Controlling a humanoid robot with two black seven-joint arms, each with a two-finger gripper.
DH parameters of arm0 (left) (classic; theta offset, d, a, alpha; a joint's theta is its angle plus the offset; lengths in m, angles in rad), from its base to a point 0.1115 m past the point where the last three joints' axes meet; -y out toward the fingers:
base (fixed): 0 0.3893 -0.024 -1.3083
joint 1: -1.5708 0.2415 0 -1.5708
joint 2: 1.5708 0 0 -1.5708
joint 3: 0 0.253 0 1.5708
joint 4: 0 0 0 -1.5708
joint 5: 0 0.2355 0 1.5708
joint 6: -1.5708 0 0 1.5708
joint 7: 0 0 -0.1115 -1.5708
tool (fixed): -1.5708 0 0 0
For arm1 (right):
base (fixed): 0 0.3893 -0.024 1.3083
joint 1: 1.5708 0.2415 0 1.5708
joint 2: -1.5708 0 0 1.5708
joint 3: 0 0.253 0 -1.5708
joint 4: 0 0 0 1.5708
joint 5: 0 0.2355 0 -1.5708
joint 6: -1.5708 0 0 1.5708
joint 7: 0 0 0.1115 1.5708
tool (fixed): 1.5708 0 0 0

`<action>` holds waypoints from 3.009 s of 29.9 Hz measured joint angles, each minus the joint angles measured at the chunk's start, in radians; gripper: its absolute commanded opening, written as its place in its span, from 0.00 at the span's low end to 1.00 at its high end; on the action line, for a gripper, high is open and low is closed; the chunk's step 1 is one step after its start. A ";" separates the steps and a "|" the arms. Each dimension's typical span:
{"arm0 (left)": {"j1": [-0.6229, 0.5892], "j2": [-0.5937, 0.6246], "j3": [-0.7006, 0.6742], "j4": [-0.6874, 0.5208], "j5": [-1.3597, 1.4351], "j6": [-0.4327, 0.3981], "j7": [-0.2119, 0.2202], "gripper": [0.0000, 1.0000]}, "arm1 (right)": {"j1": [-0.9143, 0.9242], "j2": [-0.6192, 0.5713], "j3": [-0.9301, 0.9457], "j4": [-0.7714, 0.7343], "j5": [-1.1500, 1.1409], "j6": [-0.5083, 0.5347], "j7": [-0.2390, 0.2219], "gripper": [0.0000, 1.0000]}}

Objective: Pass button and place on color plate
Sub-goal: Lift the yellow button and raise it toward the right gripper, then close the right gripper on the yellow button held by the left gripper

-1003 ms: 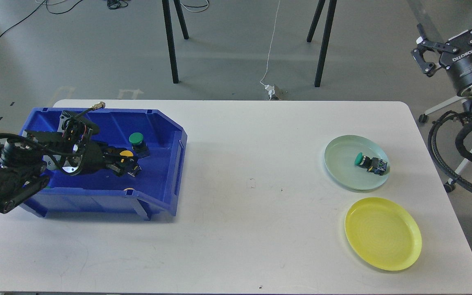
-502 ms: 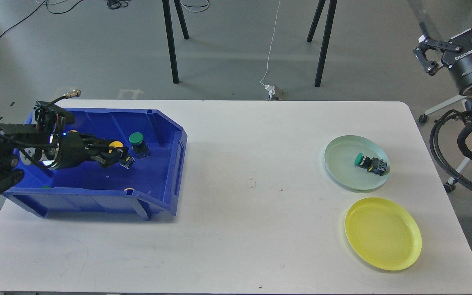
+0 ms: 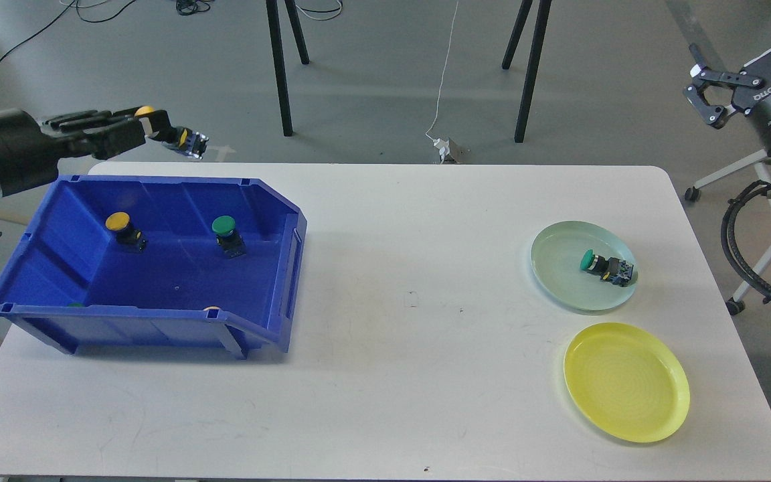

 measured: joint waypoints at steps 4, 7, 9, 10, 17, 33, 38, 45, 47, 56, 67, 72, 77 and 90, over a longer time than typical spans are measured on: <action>-0.001 -0.140 -0.093 -0.001 -0.015 0.021 0.000 0.26 | -0.001 -0.009 -0.080 0.060 -0.002 -0.020 -0.052 0.99; -0.002 -0.238 -0.113 0.002 -0.011 0.032 0.000 0.23 | -0.009 -0.014 -0.115 0.115 -0.004 -0.059 -0.085 0.99; -0.006 -0.302 -0.116 0.007 0.004 0.036 0.000 0.22 | -0.012 -0.015 -0.129 0.151 -0.004 -0.075 -0.091 0.99; -0.009 -0.332 -0.117 0.008 0.017 0.041 0.000 0.22 | -0.014 -0.015 -0.133 0.166 -0.004 -0.081 -0.092 0.98; -0.014 -0.512 -0.112 0.012 0.149 0.143 0.000 0.22 | -0.029 0.001 -0.202 0.315 -0.071 -0.101 -0.091 0.95; -0.010 -0.641 -0.106 0.083 0.281 0.168 0.000 0.21 | -0.030 0.190 -0.297 0.371 -0.198 -0.121 -0.011 0.87; -0.009 -0.641 -0.106 0.090 0.282 0.168 0.000 0.21 | -0.030 0.204 -0.296 0.378 -0.198 -0.109 0.011 0.79; -0.010 -0.654 -0.106 0.105 0.280 0.170 0.000 0.21 | -0.032 0.205 -0.309 0.387 -0.197 -0.072 0.020 0.71; -0.010 -0.655 -0.105 0.106 0.280 0.170 0.000 0.21 | -0.032 0.214 -0.315 0.387 -0.198 -0.067 0.020 0.69; -0.012 -0.654 -0.104 0.107 0.280 0.168 0.000 0.21 | -0.027 0.229 -0.324 0.380 -0.200 -0.063 0.015 0.70; -0.015 -0.653 -0.105 0.107 0.278 0.167 0.000 0.21 | -0.040 0.221 -0.329 0.381 -0.200 -0.062 0.016 0.74; -0.016 -0.649 -0.108 0.107 0.276 0.168 0.000 0.21 | -0.051 0.219 -0.334 0.379 -0.204 -0.061 0.016 0.74; -0.016 -0.649 -0.110 0.107 0.276 0.168 0.000 0.21 | -0.060 0.217 -0.335 0.377 -0.215 -0.061 0.015 0.74; -0.016 -0.652 -0.108 0.107 0.275 0.169 0.000 0.21 | -0.071 0.231 -0.327 0.382 -0.223 -0.061 0.021 0.72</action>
